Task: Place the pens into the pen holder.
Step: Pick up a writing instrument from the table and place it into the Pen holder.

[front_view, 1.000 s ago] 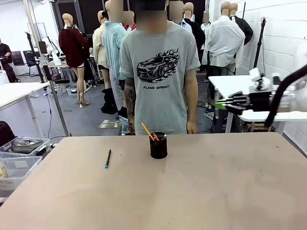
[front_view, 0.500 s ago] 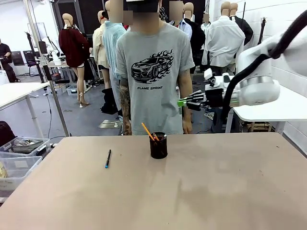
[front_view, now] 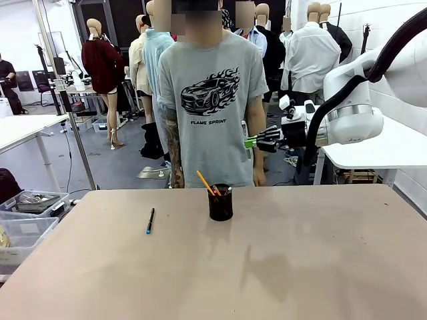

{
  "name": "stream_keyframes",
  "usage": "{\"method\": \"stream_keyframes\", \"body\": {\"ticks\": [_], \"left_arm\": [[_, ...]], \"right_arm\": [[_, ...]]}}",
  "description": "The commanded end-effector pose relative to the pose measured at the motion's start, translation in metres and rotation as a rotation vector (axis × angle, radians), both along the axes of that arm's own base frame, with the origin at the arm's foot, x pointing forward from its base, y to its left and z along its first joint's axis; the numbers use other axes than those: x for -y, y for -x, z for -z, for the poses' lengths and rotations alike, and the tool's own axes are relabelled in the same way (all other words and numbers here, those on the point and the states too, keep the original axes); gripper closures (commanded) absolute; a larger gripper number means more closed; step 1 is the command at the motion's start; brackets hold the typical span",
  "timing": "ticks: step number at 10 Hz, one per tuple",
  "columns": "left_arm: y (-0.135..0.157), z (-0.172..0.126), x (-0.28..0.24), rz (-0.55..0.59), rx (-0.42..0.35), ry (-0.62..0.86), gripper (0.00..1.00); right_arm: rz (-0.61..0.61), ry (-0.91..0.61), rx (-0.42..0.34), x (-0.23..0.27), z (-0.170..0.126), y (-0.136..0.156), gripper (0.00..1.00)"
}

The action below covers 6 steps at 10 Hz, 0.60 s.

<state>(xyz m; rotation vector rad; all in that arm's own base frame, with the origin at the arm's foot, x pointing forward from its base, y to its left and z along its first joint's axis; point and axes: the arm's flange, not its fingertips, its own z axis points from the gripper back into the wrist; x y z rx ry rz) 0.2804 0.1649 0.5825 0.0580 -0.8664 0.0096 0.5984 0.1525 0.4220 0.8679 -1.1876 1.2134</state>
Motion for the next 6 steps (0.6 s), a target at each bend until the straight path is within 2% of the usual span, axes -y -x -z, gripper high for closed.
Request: {"method": "stream_keyframes", "body": {"ticks": [1,4,6], "left_arm": [[-0.002,0.0,0.0,-0.009,0.01,0.009,0.0],[-0.002,0.0,0.0,-0.009,0.01,0.009,0.0],[-0.002,0.0,0.0,-0.009,0.01,0.009,0.0]], "right_arm": [[-0.036,0.025,0.033,-0.005,0.013,-0.004,1.0],[-0.286,-0.067,0.069,-0.03,0.027,-0.036,1.0],[-0.367,-0.08,0.064,-0.046,0.037,-0.056,1.0]]}}
